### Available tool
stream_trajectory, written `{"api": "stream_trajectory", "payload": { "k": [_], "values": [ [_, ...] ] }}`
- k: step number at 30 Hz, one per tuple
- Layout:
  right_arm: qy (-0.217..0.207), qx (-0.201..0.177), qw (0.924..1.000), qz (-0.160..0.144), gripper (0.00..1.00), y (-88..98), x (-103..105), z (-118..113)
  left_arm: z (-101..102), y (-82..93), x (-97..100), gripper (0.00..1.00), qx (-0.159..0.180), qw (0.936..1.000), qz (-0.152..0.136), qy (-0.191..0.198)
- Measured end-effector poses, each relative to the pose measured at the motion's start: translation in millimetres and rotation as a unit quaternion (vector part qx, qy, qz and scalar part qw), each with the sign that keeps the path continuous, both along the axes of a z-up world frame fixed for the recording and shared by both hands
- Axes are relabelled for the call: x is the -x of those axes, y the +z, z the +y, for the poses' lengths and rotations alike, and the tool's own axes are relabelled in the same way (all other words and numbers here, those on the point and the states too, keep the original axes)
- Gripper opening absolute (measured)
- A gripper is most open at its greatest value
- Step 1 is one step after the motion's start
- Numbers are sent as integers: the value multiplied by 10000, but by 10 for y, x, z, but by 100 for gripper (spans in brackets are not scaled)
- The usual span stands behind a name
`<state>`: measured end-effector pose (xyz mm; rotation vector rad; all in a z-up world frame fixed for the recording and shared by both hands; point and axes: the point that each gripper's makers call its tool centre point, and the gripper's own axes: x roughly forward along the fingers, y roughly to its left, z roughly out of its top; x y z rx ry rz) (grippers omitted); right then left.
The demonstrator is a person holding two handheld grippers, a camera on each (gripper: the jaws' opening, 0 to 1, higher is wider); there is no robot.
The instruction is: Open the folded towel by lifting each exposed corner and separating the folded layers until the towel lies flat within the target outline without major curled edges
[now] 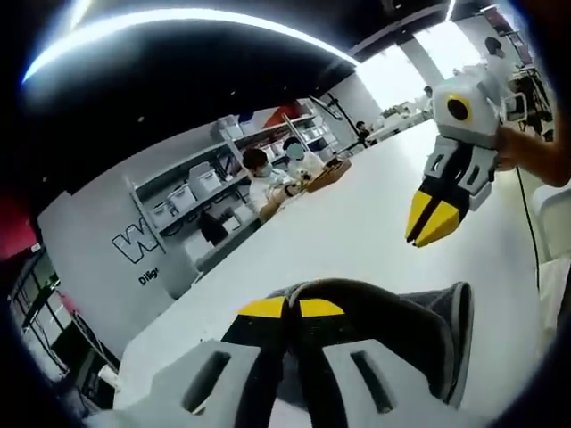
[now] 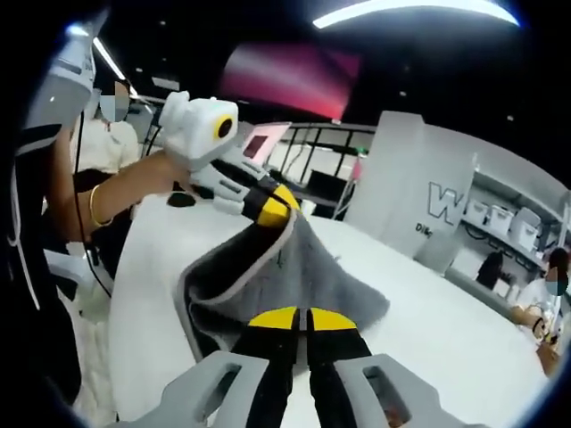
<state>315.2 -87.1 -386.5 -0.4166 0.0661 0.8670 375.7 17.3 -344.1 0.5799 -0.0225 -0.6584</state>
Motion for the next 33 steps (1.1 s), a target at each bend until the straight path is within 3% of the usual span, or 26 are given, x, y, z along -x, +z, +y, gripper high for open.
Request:
{"api": "stream_trajectory", "payload": {
  "k": [13, 14, 17, 23, 27, 33],
  "values": [
    [65, 7, 10000, 45, 0, -29, -11, 74, 521, 59, 12, 2, 312, 9962, -227, 775],
    [66, 10, 10000, 60, 0, -39, -12, 77, 579, 104, 25, 2, 418, 9938, -396, 947],
    [68, 12, 9999, 87, 0, -60, -18, 86, 640, 106, 82, 2, 510, 9910, -544, 1115],
    [110, 22, 9999, 124, 0, -84, -22, 110, 807, 100, 123, 2, 689, 9852, -653, 1428],
    [90, 25, 9998, 154, 0, -110, -32, 101, 1025, 104, 201, 2, 903, 9758, -803, 1823],
    [105, 6, 9997, 222, 0, -155, -33, 117, 1158, 45, 270, 2, 1060, 9687, -844, 2082]
  ]
}}
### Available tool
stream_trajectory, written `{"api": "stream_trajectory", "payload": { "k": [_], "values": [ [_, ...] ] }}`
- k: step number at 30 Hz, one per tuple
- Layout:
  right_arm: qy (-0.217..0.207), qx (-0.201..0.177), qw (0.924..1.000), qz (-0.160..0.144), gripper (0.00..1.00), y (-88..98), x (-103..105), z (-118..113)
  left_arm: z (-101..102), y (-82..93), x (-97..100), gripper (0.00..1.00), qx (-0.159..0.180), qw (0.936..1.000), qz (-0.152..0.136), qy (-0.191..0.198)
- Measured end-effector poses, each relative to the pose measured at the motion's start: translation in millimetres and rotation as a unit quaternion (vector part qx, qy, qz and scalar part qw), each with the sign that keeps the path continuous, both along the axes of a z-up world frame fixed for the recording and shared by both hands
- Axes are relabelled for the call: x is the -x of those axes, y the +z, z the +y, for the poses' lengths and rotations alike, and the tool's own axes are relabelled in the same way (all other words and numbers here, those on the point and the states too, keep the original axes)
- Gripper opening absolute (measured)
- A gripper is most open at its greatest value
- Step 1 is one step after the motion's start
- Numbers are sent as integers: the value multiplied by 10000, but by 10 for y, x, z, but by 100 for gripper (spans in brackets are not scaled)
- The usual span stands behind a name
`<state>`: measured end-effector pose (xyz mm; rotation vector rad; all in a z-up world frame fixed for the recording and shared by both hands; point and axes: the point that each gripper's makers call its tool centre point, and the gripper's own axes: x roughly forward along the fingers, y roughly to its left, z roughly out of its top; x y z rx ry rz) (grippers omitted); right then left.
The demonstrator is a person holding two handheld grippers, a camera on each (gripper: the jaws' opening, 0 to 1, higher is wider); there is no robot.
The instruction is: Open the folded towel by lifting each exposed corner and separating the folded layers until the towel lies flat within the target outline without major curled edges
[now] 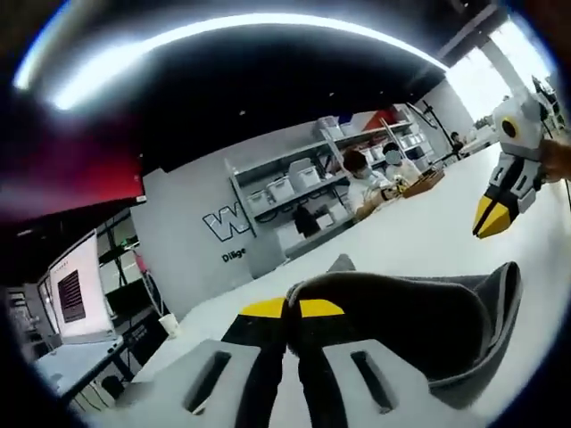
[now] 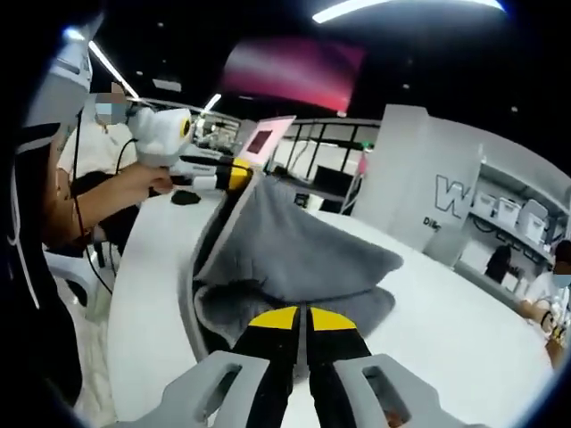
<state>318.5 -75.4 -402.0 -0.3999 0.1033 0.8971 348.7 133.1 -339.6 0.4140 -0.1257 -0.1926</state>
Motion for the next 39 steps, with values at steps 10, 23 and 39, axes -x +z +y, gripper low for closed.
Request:
{"api": "stream_trajectory", "payload": {
  "k": [10, 23, 39],
  "values": [
    [-15, -19, 10000, 46, 0, -19, -1, -28, 179, -60, 155, 2, 232, 9986, -110, 458],
    [20, -41, 10000, 78, 0, -30, 12, -13, 422, -147, 357, 2, 513, 9945, -90, 910],
    [78, -47, 9999, 109, 0, -54, 12, 34, 640, -424, 633, 2, 157, 9890, 175, 1463]
  ]
}}
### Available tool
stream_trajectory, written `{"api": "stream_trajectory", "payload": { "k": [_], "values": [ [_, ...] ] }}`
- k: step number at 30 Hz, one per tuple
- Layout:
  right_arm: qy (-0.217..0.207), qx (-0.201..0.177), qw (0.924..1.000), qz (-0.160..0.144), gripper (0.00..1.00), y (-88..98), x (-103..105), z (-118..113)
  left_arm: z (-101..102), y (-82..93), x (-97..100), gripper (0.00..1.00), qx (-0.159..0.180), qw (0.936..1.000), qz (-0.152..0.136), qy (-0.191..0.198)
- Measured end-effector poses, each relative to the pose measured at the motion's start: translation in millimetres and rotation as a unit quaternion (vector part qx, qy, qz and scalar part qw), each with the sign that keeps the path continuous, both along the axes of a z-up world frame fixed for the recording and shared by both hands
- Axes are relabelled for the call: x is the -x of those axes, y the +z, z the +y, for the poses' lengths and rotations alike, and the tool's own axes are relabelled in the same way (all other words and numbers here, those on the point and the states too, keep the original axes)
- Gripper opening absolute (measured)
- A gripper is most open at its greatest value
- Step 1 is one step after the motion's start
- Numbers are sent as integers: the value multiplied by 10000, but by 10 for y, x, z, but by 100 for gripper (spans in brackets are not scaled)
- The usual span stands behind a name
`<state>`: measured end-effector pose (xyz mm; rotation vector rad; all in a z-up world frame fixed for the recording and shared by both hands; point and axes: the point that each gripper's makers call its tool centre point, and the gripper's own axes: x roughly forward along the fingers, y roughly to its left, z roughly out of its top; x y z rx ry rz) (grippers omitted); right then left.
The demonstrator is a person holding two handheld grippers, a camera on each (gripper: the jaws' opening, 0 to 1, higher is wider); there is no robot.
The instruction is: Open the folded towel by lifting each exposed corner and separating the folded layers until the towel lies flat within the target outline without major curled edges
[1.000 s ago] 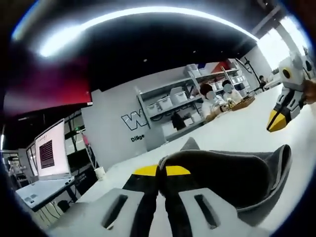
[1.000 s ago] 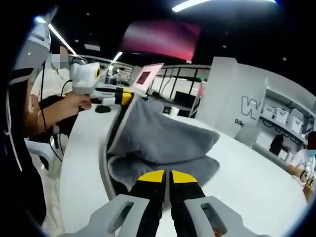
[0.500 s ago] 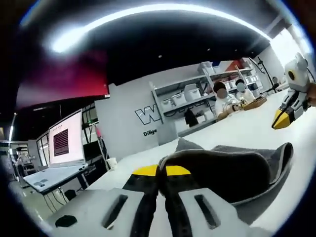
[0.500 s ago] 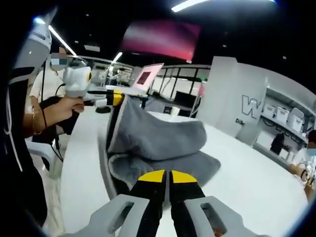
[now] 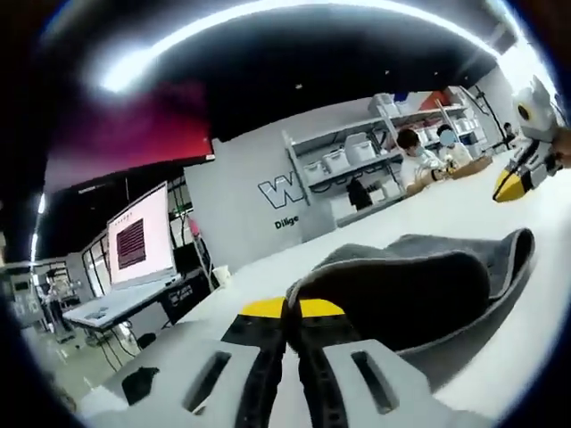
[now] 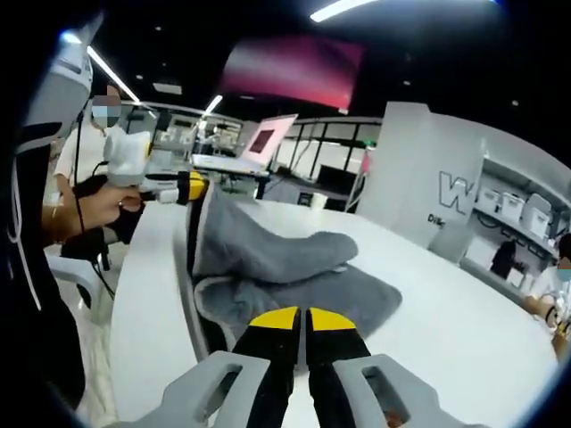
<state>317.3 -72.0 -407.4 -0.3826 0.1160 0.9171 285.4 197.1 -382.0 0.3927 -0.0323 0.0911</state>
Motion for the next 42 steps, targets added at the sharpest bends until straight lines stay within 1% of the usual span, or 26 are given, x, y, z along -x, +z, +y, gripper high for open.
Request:
{"api": "stream_trajectory", "payload": {
  "k": [1, 2, 3, 4, 5, 9, 16, 18, 19, 21, 23, 25, 26, 29, 32, 33, 35, 36, 37, 38, 39, 42],
  "values": [
    [4, -3, 10000, 2, 0, 0, -1, 5, -19, 18, 9, 2, 192, 9997, -71, -101],
    [13, -7, 10000, 7, 0, 0, -1, 11, -31, 19, 14, 2, 540, 9983, -133, -175],
    [30, -5, 10000, 9, 0, -2, 0, 22, 5, 9, 26, 2, 720, 9972, -131, -151],
    [33, -6, 10000, 7, 0, -2, -1, 28, 44, 5, 34, 2, 555, 9984, -90, -86],
    [37, -13, 10000, 2, 0, 1, -1, 34, 61, -15, 40, 2, 502, 9987, -55, -27],
    [67, -23, 10000, 1, 0, 6, 4, 55, 132, -87, 96, 2, 549, 9985, 7, 87],
    [117, -7, 9999, 40, 0, -31, 18, 88, 203, -311, 183, 2, 644, 9971, 365, 202],
    [136, -6, 9999, 60, 0, -45, 25, 100, 214, -344, 203, 2, 601, 9970, 428, 236],
    [146, -4, 9999, 66, 0, -51, 28, 107, 213, -351, 210, 2, 484, 9974, 472, 235],
    [162, -3, 9998, 75, 0, -57, 33, 114, 202, -342, 210, 2, 562, 9972, 455, 187],
    [169, -2, 9998, 76, 0, -58, 33, 121, 209, -355, 210, 2, 553, 9971, 489, 187],
    [174, -12, 9998, 66, 0, -51, 35, 127, 227, -376, 217, 2, 418, 9974, 550, 216],
    [174, -19, 9998, 62, 0, -47, 36, 129, 243, -417, 234, 2, 103, 9972, 694, 260],
    [162, -26, 9998, 59, 0, -44, 38, 127, 225, -461, 254, 2, 166, 9972, 705, 183],
    [155, -29, 9999, 70, 0, -50, 41, 124, 263, -575, 288, 2, 399, 9954, 852, 189],
    [158, -29, 9998, 72, 0, -53, 42, 125, 273, -596, 295, 2, 431, 9951, 867, 192],
    [165, -23, 9998, 93, 0, -65, 45, 129, 285, -677, 314, 2, 771, 9924, 941, 190],
    [167, -18, 9998, 98, 0, -68, 44, 130, 285, -709, 315, 2, 875, 9911, 992, 156],
    [169, -14, 9998, 102, 0, -71, 43, 132, 277, -741, 315, 2, 1109, 9885, 1024, 106],
    [176, -12, 9998, 108, 0, -73, 42, 135, 289, -755, 314, 2, 1364, 9857, 985, 108],
    [179, -14, 9998, 111, 0, -72, 39, 137, 323, -779, 318, 2, 1483, 9839, 990, 116],
    [183, -11, 9998, 112, 0, -71, 28, 146, 388, -813, 318, 2, 1582, 9821, 1014, 134]
  ]
}}
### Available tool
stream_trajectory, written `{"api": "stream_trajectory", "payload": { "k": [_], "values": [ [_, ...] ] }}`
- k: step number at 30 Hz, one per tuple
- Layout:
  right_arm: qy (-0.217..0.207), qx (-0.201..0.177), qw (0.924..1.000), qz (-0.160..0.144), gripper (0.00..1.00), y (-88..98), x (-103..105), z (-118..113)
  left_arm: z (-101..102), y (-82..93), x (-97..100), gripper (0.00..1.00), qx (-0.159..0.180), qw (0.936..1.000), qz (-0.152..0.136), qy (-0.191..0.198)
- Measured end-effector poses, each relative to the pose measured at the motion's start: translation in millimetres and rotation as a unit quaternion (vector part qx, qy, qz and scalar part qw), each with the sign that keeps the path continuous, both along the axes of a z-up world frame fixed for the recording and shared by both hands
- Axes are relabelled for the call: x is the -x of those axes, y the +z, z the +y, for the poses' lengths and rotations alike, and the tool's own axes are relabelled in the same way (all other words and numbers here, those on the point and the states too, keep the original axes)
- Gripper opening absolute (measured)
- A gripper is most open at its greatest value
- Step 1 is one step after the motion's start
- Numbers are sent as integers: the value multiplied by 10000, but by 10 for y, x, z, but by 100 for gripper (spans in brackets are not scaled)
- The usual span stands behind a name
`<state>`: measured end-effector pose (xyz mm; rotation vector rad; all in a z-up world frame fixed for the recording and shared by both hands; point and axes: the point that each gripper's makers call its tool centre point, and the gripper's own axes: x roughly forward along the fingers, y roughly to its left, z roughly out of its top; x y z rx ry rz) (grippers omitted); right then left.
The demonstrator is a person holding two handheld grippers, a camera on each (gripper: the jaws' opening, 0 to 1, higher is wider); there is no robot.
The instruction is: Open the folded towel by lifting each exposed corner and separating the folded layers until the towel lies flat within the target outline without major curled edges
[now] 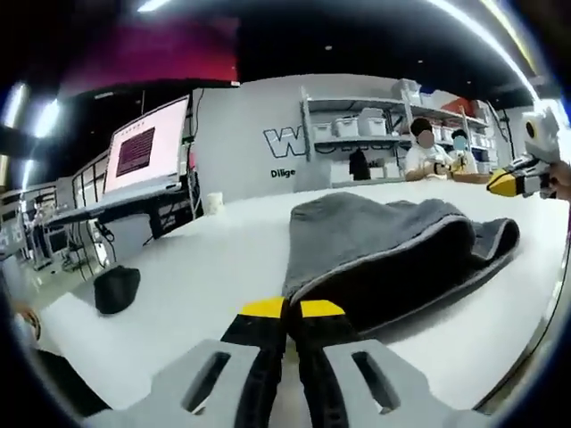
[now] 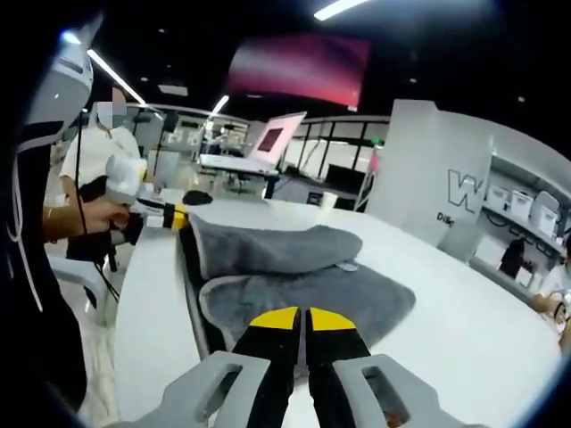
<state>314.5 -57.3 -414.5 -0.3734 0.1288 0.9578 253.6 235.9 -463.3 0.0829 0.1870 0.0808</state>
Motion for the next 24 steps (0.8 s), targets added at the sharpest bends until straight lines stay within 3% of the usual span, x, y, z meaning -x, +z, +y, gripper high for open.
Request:
{"api": "stream_trajectory", "payload": {
  "k": [10, 24],
  "values": [
    [46, 14, 10000, 57, 0, -32, -12, 55, 14, -160, -1, 2, 30, 9997, 251, -45],
    [78, -6, 9999, 85, 0, -47, -30, 95, -5, -144, 43, 8, -194, 9992, 329, -68]
  ]
}}
